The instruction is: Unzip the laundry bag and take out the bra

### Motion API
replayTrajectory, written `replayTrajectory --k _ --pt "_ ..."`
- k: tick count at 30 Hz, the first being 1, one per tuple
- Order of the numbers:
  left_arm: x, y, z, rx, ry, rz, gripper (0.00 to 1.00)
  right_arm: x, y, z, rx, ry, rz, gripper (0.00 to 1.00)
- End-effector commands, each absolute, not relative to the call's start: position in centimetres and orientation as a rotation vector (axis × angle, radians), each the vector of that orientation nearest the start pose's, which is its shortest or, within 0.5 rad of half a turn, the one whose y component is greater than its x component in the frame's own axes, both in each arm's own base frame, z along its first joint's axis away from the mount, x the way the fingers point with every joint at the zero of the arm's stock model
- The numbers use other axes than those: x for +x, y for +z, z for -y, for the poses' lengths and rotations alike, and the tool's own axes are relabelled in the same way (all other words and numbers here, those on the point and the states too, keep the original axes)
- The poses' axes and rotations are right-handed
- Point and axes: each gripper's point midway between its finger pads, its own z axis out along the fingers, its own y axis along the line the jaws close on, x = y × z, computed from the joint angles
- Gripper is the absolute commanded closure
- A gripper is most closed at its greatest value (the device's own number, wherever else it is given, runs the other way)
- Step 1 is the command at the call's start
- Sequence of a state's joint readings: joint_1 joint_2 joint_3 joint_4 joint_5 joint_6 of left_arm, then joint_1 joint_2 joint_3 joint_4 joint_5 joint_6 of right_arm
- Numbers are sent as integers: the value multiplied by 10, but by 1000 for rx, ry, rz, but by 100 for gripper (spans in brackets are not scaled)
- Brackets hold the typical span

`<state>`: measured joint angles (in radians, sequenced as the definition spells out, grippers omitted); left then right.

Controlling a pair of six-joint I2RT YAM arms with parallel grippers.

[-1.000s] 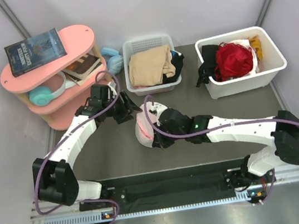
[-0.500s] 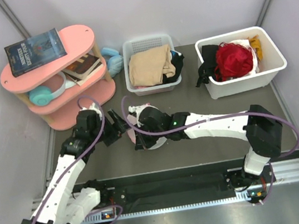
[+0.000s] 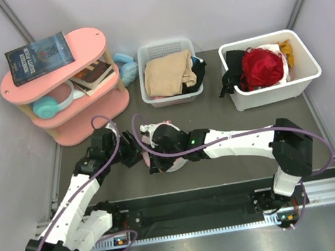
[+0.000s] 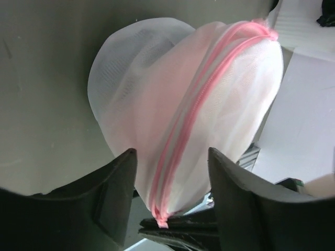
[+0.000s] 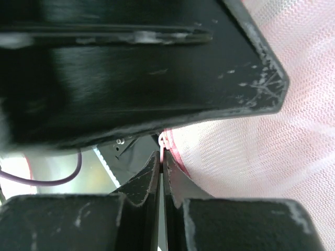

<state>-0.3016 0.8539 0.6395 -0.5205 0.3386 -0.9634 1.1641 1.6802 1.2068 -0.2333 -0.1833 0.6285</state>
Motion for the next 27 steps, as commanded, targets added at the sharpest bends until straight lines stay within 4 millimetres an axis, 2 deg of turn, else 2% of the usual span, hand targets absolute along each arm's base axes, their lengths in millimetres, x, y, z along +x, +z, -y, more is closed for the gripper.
replayTrajectory --k 1,4,5,8,12,20,27 --pt "222 152 172 -606 -1083 -2369 54 129 166 -453 -785 1118 -2316 100" --pt "226 154 173 -607 -1094 -2351 74 129 165 -449 -777 1107 -2320 100" --pt "226 154 174 -604 -1093 -2353 86 130 165 -447 -772 1099 -2320 100" --pt "230 154 174 -598 -1082 -2356 100 131 163 -441 -760 1076 -2325 100" --pt "233 151 174 -576 -1062 -2373 100 129 152 -431 -741 1052 -2359 100" --pt "238 151 167 -560 -998 -2375 100 132 144 -407 -670 1006 -2384 100" --pt "243 152 157 -543 -935 -2382 100 139 131 -371 -571 928 -2412 100"
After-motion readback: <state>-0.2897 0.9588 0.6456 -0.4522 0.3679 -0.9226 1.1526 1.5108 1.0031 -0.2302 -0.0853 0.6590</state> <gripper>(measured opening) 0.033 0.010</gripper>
